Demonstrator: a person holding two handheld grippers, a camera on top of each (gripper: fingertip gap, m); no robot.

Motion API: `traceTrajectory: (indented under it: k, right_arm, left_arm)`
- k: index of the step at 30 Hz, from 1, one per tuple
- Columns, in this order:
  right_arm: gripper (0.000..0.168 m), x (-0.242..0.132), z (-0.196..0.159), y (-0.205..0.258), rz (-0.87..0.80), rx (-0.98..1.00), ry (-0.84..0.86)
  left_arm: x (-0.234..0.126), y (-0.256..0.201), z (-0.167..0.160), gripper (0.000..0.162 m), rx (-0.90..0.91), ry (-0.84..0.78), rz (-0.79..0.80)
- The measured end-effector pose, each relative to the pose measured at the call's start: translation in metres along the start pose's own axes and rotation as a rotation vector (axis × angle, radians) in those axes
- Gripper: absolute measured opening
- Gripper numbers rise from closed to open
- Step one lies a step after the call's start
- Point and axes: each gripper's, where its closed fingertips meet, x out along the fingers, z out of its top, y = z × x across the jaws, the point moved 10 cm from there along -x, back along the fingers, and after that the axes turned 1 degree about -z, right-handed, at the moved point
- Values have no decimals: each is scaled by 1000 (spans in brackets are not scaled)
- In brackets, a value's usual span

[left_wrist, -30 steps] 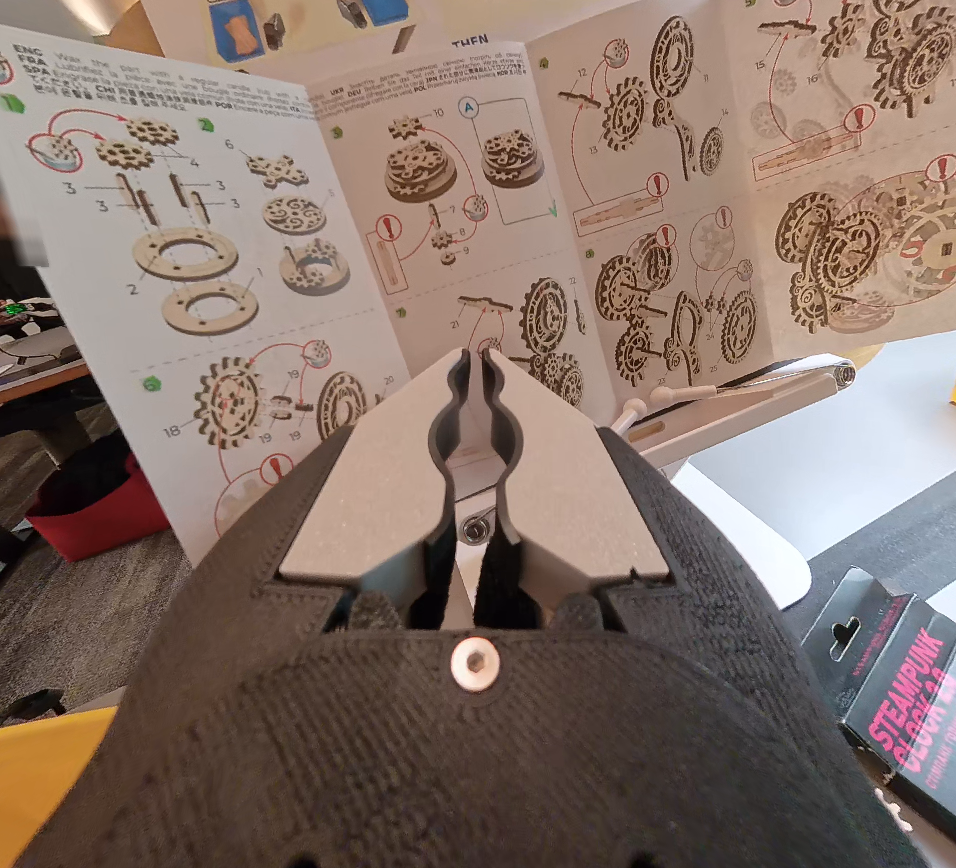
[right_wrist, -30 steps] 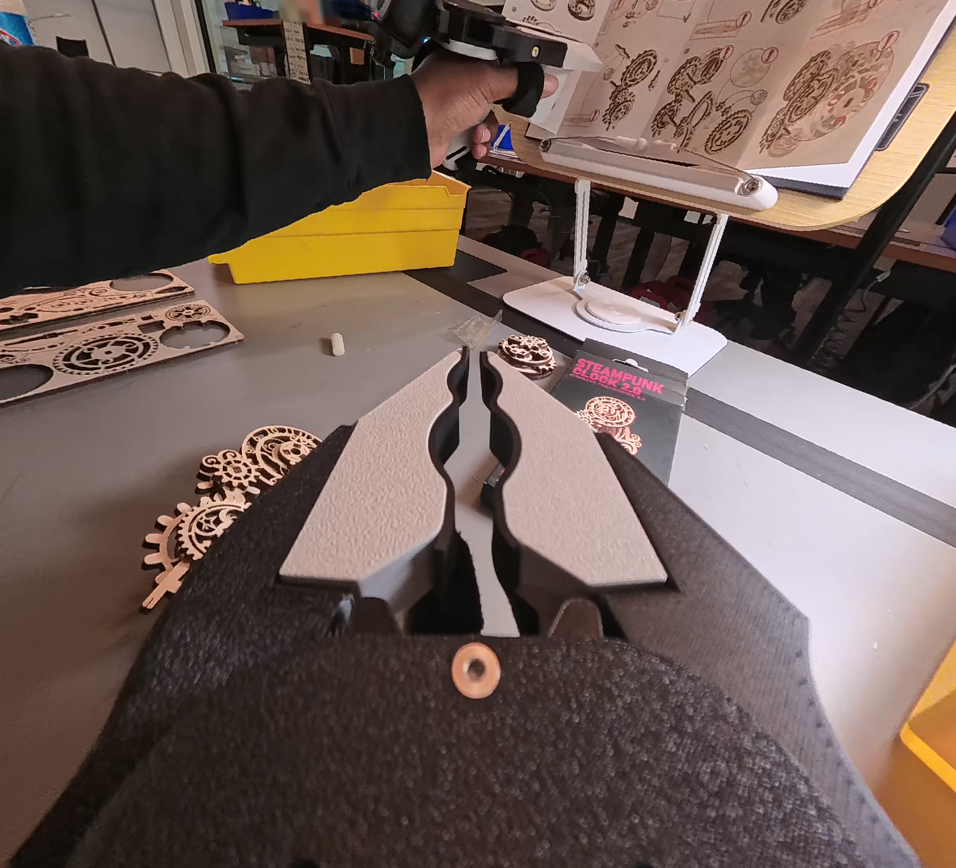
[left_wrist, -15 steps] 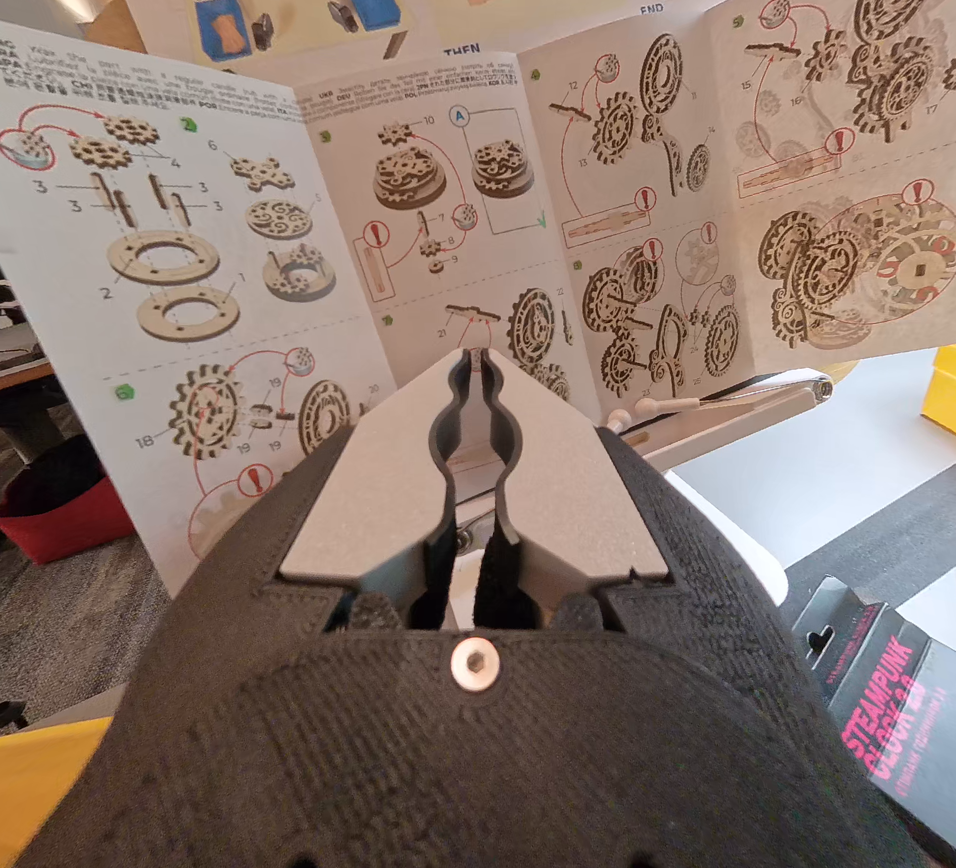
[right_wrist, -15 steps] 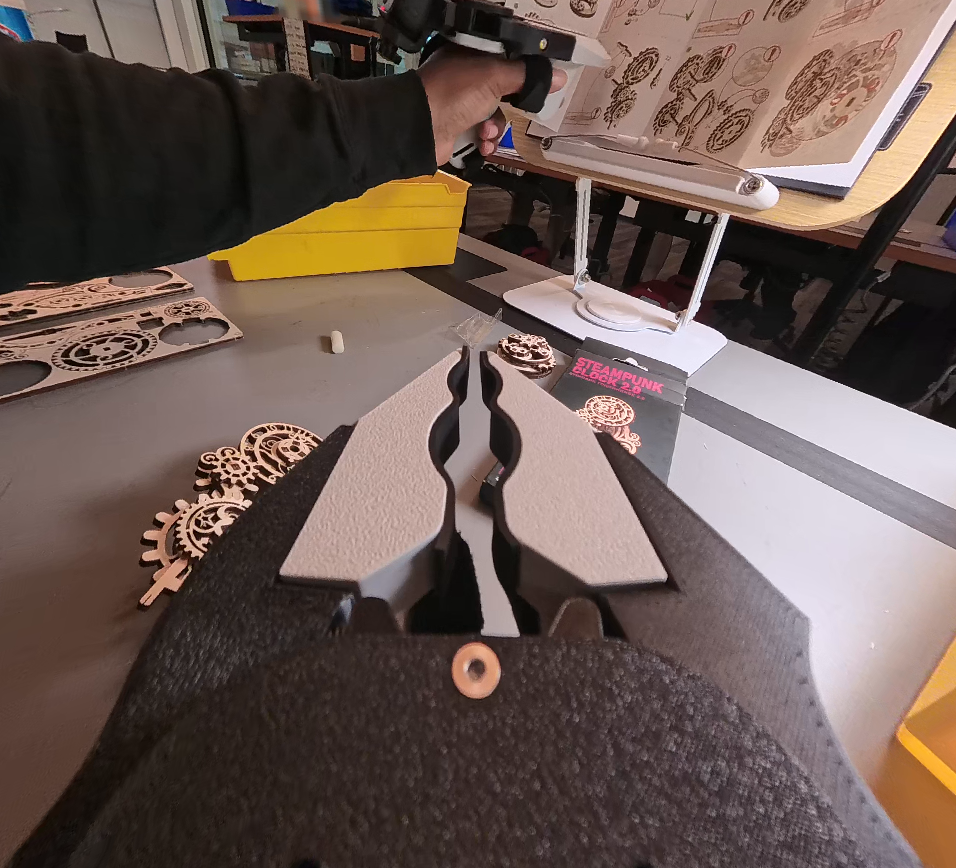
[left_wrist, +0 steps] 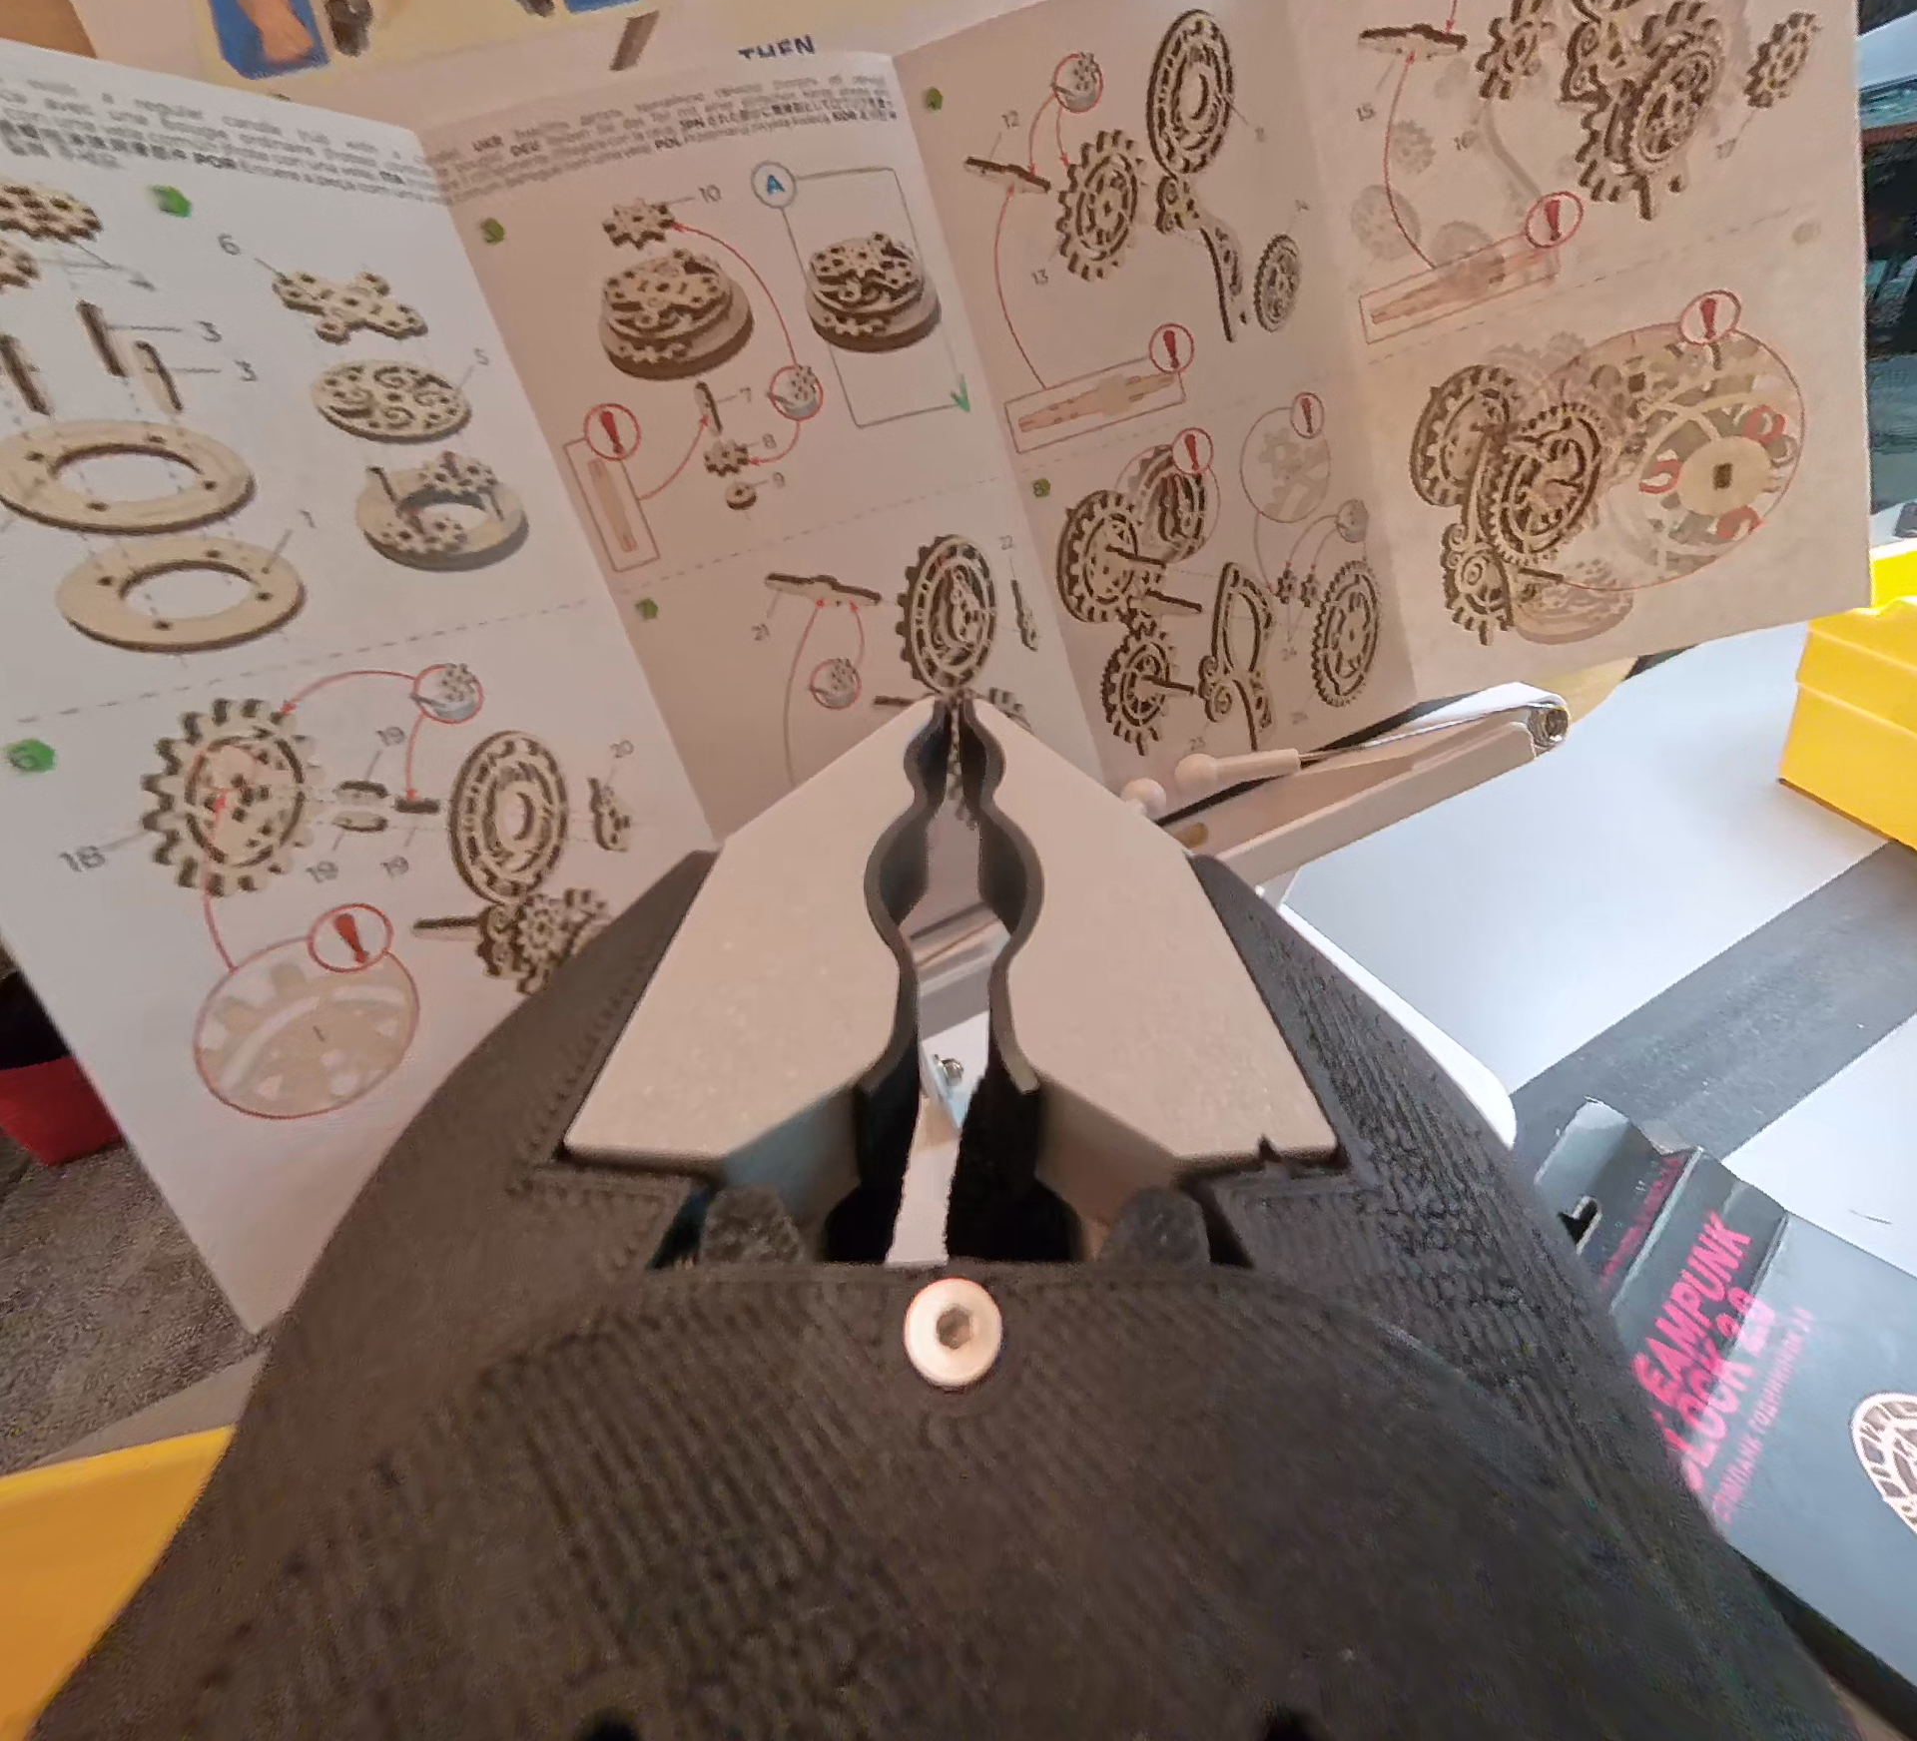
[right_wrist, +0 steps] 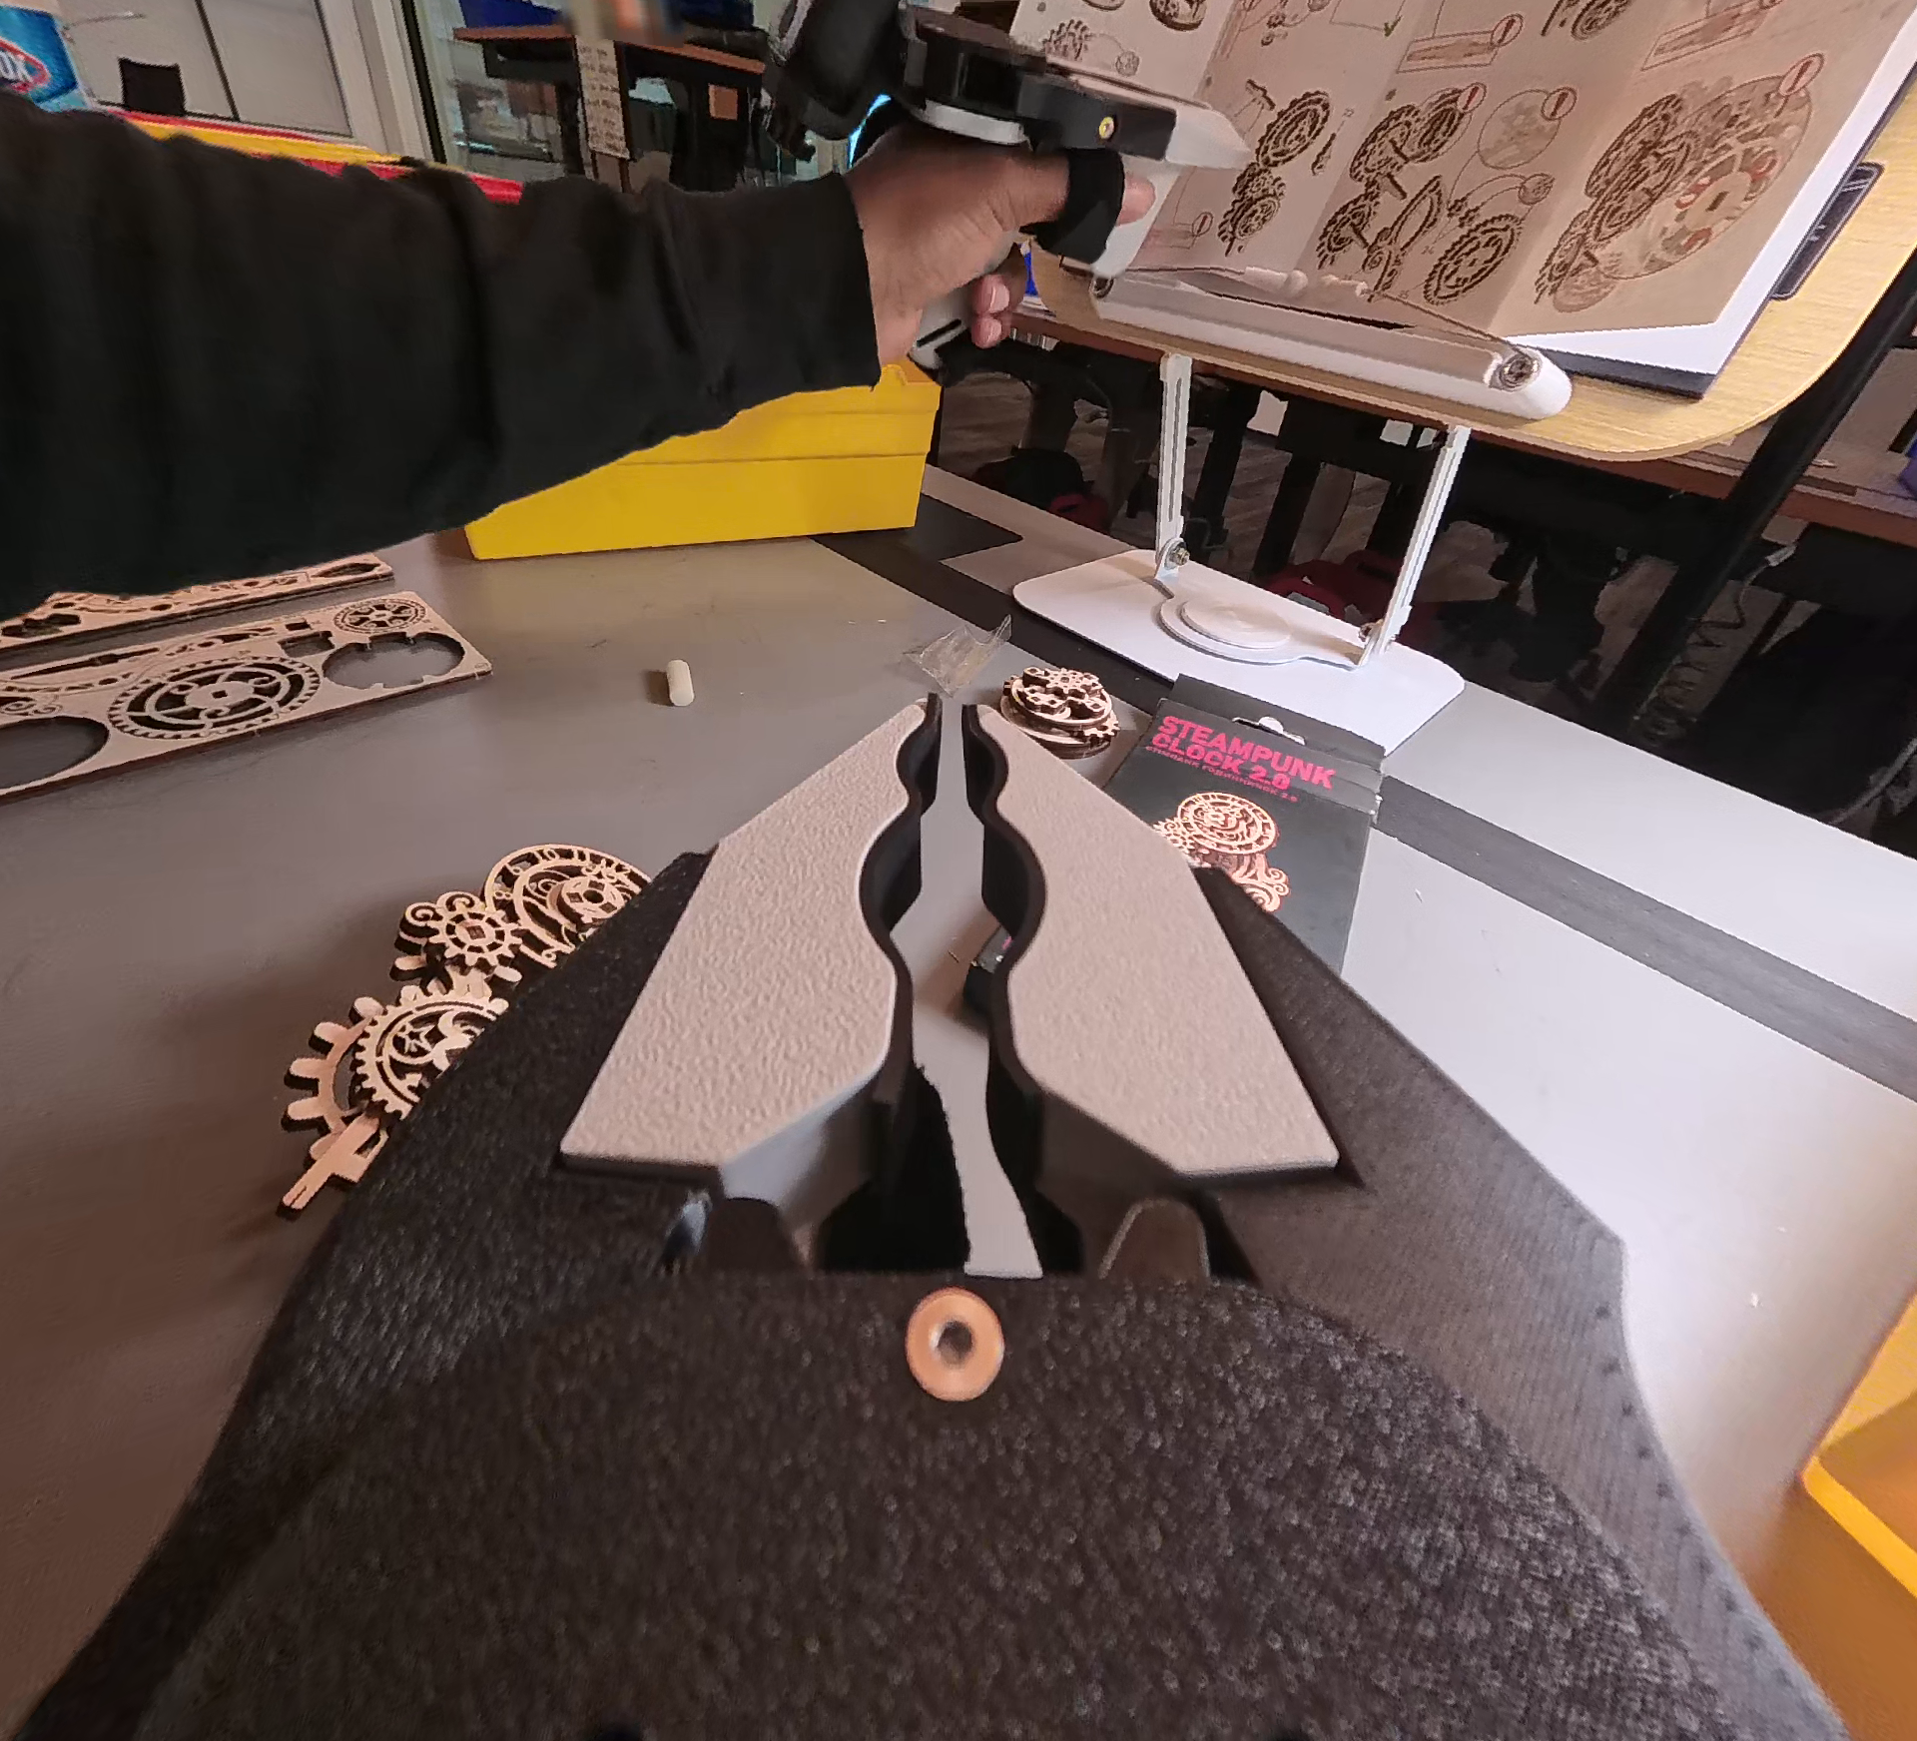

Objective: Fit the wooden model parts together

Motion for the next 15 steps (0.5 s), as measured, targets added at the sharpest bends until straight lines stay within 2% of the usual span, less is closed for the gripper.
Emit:
traceTrajectory:
  k: [9,15]
  right_arm:
    - [1,1,-1,2,28,-5,3]
    - [1,1,-1,4,34,-13,5]
  left_arm:
    - [-1,-19,-7,9,32,-67,-52]
    - [5,-25,-6,8,30,-103,-43]
